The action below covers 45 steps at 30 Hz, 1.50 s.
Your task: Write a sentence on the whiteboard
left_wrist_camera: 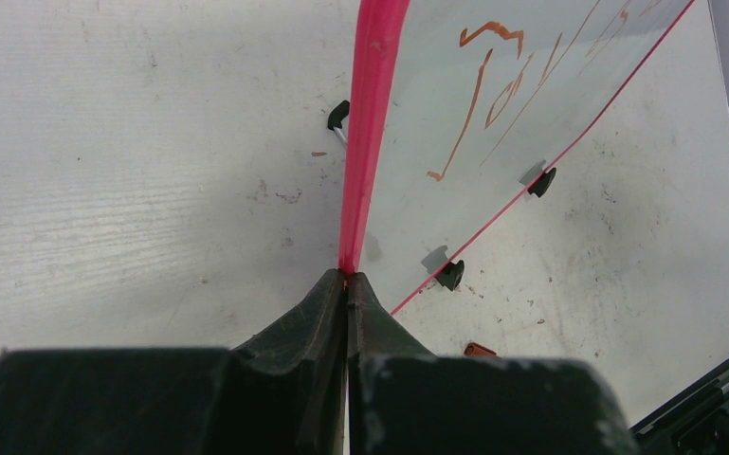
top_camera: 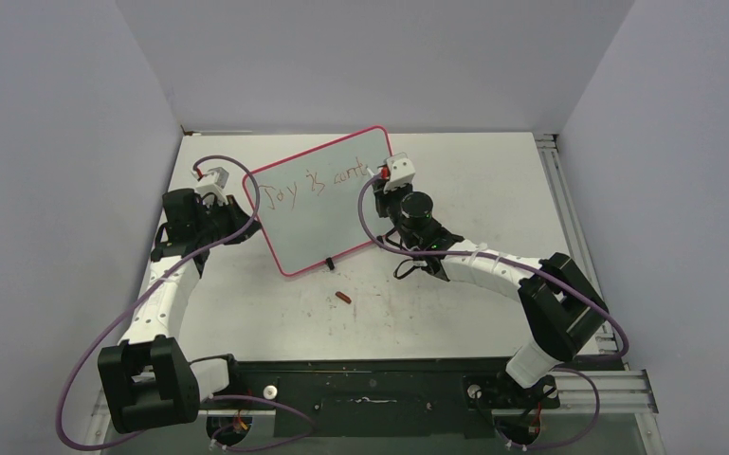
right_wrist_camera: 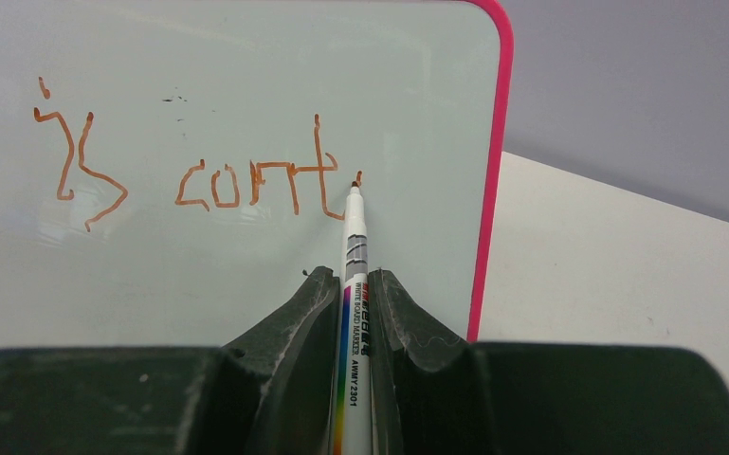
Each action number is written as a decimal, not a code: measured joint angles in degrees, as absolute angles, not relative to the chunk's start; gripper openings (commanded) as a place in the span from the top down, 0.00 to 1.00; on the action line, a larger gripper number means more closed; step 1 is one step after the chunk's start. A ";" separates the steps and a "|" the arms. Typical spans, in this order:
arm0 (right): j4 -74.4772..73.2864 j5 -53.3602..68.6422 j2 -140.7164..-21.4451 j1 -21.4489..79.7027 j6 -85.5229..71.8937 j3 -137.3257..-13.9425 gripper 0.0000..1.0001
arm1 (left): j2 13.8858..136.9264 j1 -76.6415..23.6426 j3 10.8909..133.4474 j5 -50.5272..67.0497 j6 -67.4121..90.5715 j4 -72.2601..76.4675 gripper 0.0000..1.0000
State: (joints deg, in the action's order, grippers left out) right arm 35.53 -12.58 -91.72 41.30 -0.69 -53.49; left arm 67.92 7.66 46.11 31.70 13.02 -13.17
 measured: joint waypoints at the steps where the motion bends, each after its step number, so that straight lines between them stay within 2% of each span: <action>1: 35.51 -12.56 -91.72 41.30 -0.69 -53.49 0.95 | 67.94 7.66 46.11 31.70 13.02 -13.17 1.00; 45: 34.17 -17.19 -91.72 42.85 0.99 -52.77 0.95 | 67.92 7.66 46.11 31.73 13.04 -13.15 1.00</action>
State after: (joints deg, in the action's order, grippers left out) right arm 34.17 -17.19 -91.72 42.85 0.99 -52.77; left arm 67.92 7.66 46.11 31.73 13.04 -13.15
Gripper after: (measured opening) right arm 0.151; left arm 0.006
